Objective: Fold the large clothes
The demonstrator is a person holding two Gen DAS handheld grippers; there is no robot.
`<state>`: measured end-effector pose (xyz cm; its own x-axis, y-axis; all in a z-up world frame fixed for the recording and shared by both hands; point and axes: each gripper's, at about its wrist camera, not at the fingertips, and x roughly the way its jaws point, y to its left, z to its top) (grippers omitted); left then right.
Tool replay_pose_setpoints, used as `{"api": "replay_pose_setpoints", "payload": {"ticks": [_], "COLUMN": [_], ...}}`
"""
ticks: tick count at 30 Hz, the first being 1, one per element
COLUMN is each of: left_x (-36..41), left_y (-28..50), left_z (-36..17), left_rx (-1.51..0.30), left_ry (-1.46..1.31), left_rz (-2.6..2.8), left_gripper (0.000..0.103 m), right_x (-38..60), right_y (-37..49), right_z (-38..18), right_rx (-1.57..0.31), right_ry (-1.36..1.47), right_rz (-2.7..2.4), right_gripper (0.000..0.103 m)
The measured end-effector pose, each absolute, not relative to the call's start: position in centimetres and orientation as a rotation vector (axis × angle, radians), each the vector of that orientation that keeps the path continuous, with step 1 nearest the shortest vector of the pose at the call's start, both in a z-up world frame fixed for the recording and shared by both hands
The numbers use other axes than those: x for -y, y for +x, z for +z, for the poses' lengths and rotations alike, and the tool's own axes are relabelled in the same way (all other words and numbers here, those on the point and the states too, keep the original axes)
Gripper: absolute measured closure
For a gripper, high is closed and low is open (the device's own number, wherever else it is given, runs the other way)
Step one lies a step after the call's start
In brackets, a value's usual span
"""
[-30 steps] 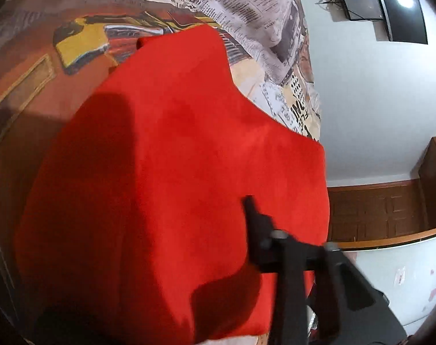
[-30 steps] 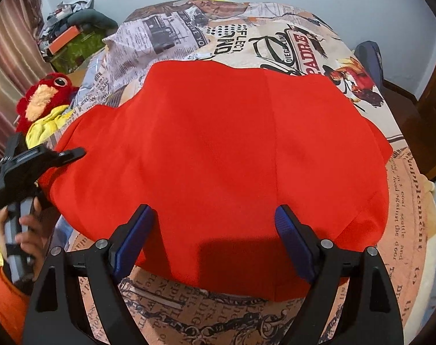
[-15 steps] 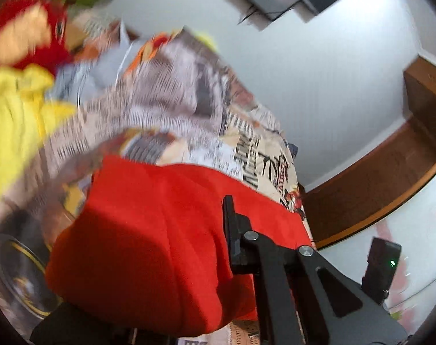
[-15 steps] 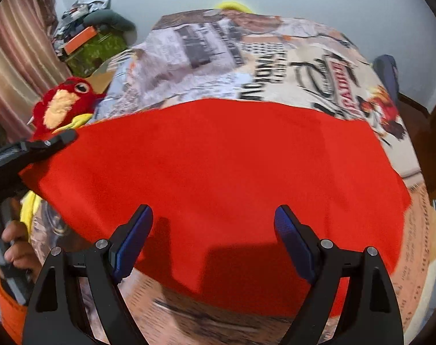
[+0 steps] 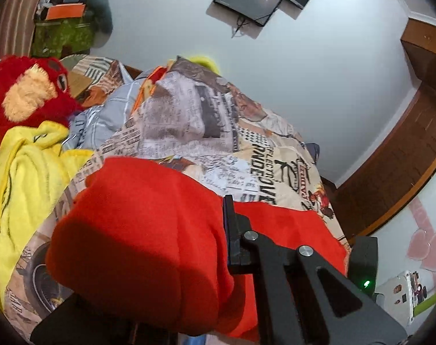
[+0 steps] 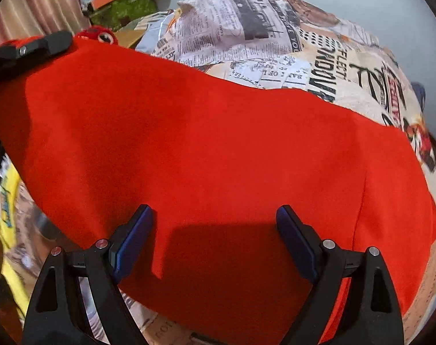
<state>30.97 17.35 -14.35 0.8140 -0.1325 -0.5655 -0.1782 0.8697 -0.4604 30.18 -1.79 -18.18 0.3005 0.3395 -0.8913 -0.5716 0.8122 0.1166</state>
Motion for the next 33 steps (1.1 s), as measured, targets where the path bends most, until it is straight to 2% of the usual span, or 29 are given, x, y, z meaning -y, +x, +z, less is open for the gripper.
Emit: {"api": "replay_pose_setpoints", "payload": {"ticks": [9,15,19,24,29,33], "left_x": [-10.2,-1.9,4.5,11.5,12.8,12.6], "left_y": [33.0,35.6,36.5,37.2,37.9,37.5], "left_z": [-10.6,-9.0,-10.7,-16.0,-21.0,-19.6], "left_rx": [-0.611,-0.632,-0.709,-0.873,-1.041,-1.014], "left_ry": [-0.397,-0.305,-0.235,-0.124,-0.2,-0.215], "left_rz": [-0.062,-0.156,-0.242,-0.335,-0.405,-0.409], "left_gripper": [0.097,0.098,0.098,0.098,0.098,0.098], "right_x": [13.0,21.7,25.3,28.3,29.3,30.4], "right_y": [31.1,30.7,29.3,27.4,26.0,25.4], "right_z": [-14.2,-16.7,-17.7,-18.4,-19.2,-19.0], "right_rx": [-1.027,-1.146,-1.173,-1.198,-1.226,-1.225], "right_ry": [-0.067,0.067,0.157,0.176,0.141,0.18], "right_rz": [0.423,0.305,0.295,0.259,0.242,0.233], "right_gripper": [0.018,0.018,0.018,0.018,0.018,0.018]}}
